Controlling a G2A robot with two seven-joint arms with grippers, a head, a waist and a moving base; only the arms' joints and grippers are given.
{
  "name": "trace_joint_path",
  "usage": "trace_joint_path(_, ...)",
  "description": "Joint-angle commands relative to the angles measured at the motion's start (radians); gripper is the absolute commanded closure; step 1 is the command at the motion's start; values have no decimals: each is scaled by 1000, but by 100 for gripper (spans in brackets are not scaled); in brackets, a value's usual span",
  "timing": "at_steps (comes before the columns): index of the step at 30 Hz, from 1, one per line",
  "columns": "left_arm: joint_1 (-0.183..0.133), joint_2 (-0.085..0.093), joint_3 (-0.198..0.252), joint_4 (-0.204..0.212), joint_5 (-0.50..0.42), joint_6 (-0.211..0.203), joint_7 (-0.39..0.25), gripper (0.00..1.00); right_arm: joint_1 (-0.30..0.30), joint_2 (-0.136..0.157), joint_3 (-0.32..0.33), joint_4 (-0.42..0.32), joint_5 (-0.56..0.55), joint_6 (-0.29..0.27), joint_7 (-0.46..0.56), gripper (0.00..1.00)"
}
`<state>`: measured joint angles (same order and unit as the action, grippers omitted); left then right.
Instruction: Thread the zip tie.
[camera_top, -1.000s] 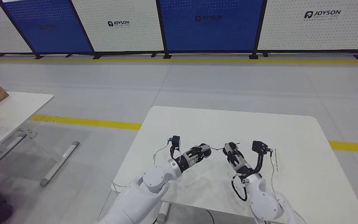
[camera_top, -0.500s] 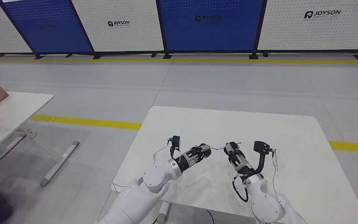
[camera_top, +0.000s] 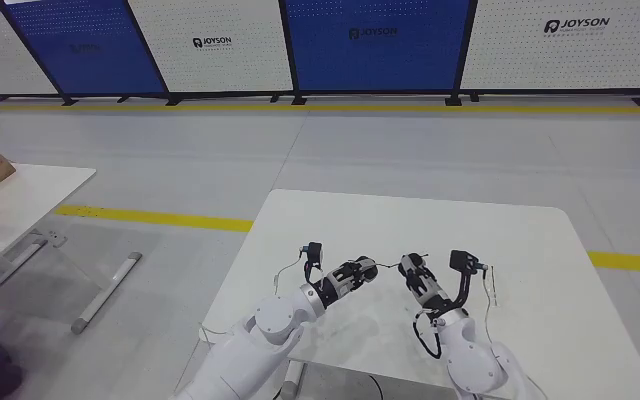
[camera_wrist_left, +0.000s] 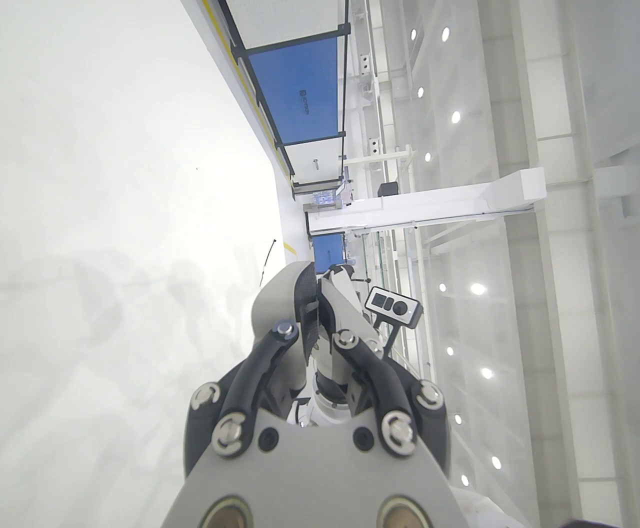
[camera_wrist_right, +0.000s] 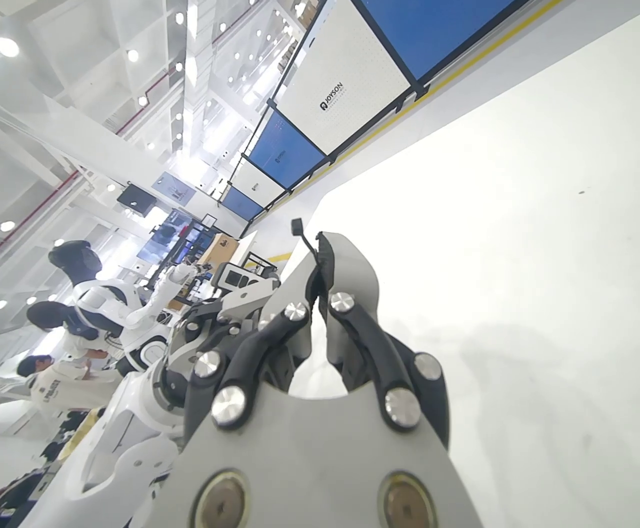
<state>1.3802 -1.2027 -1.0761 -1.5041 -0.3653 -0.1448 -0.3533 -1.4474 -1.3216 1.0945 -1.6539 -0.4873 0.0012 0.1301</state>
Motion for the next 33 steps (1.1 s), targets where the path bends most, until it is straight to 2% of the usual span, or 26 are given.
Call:
trace_joint_path(1,0,0,0,0,0,0,0,100,-5,0,6,-5,2,-3,-7,100)
trace_joint_path(33,0,0,0,0,0,0,0,100,-2,-4,7,4,-10,-15,34,100)
